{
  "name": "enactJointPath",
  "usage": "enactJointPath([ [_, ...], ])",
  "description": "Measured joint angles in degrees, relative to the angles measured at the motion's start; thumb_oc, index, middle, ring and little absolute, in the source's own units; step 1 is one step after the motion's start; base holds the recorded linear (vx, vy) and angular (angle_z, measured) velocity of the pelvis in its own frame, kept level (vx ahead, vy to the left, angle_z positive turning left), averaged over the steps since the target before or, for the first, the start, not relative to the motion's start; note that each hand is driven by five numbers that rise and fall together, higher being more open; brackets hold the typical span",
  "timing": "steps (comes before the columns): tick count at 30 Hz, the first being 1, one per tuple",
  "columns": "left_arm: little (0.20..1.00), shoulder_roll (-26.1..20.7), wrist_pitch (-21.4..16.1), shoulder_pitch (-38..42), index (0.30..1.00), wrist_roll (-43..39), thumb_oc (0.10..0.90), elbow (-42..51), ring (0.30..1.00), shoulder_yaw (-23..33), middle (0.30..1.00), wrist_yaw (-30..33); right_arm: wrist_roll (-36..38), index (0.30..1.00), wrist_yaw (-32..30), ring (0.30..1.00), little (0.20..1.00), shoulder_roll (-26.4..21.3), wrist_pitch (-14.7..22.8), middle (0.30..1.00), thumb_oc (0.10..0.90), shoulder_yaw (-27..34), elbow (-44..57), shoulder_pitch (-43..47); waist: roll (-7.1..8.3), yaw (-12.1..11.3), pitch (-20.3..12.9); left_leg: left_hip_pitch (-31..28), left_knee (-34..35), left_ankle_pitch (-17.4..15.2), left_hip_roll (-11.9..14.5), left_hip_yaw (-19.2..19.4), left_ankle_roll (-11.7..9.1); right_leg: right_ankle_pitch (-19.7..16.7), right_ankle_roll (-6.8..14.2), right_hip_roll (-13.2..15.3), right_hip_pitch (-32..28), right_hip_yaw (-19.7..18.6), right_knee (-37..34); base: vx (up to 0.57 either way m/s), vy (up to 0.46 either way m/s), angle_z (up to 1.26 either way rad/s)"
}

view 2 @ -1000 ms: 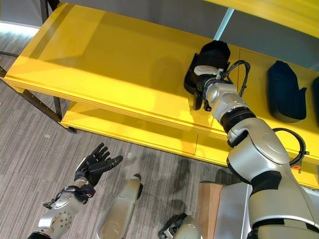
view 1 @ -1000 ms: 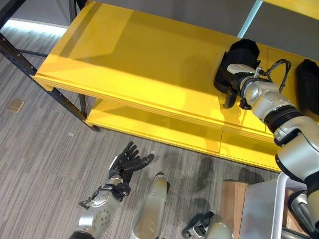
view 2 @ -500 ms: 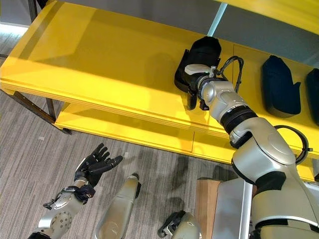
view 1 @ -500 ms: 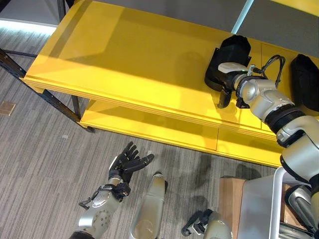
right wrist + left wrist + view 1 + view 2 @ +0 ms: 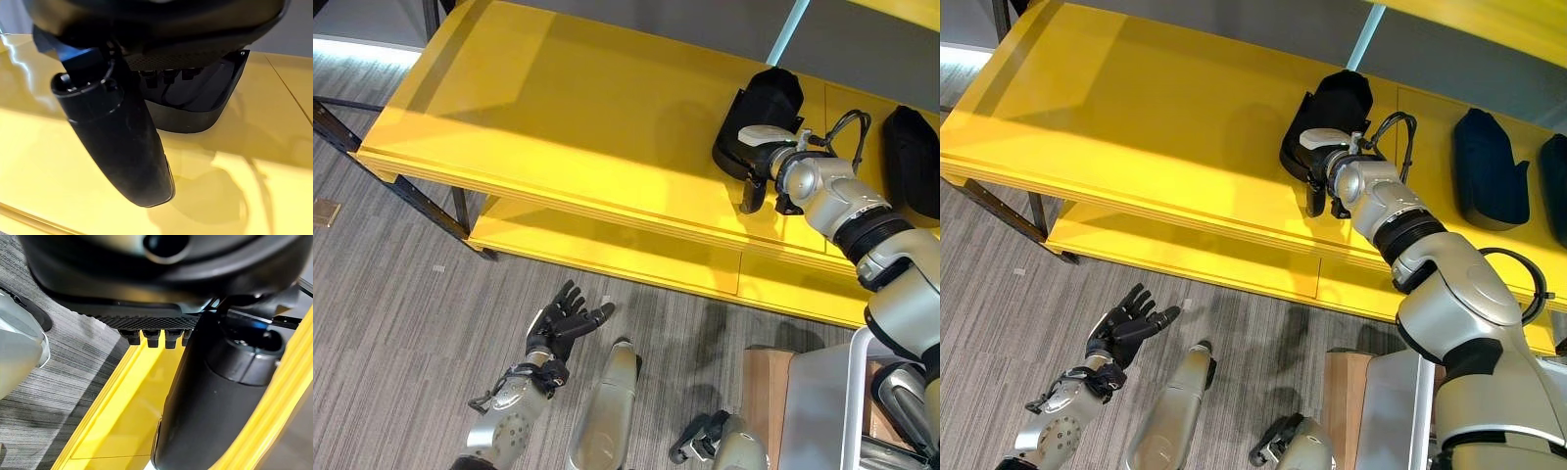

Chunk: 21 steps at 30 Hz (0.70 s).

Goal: Move parts from the plastic box to the shelf.

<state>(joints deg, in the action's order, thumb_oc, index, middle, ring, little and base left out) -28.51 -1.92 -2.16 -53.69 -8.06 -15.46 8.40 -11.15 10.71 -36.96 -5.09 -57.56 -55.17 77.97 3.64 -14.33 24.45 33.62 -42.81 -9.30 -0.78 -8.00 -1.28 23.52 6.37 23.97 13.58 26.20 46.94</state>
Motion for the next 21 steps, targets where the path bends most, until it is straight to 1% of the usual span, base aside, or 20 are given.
enactJointPath([
  [3, 1.000, 0.0, -0.1, -0.2, 1.000, 0.0, 0.900, 0.0, 1.000, 0.0, 1.000, 0.0, 0.0, 1.000, -0.6, 1.000, 1.000, -0.1, 0.5, 1.000, 0.900, 0.5, -1.4, -0.2, 0.00, 0.0, 0.0, 0.0, 0.0, 0.0, 0.0, 0.0, 0.0, 0.0, 0.0, 0.0, 0.0, 0.0, 0.0, 0.00, 0.000, 0.00],
  [17, 1.000, 0.0, -0.6, -0.8, 1.000, 0.0, 0.900, 0.0, 1.000, 0.0, 1.000, 0.0, 0.1, 1.000, -1.0, 1.000, 1.000, -1.3, 2.2, 1.000, 0.900, 1.7, -1.3, -0.6, -0.10, 0.0, 0.1, 0.2, 0.0, 0.0, 0.0, 0.5, 0.0, 0.0, 0.0, 0.2, 1.0, -0.6, 0.3, 0.00, -0.002, -0.01],
  [21, 1.000, 0.0, -0.6, -0.8, 1.000, 0.0, 0.900, 0.0, 1.000, 0.0, 1.000, 0.0, 0.2, 1.000, -1.2, 1.000, 1.000, -1.7, 2.4, 1.000, 0.900, 2.3, -1.3, -0.7, -0.34, 0.0, 0.2, 0.2, 0.1, -0.1, 0.0, 0.6, 0.0, 0.0, 0.0, 0.3, 1.1, -0.7, 0.3, 0.00, 0.000, 0.00],
])
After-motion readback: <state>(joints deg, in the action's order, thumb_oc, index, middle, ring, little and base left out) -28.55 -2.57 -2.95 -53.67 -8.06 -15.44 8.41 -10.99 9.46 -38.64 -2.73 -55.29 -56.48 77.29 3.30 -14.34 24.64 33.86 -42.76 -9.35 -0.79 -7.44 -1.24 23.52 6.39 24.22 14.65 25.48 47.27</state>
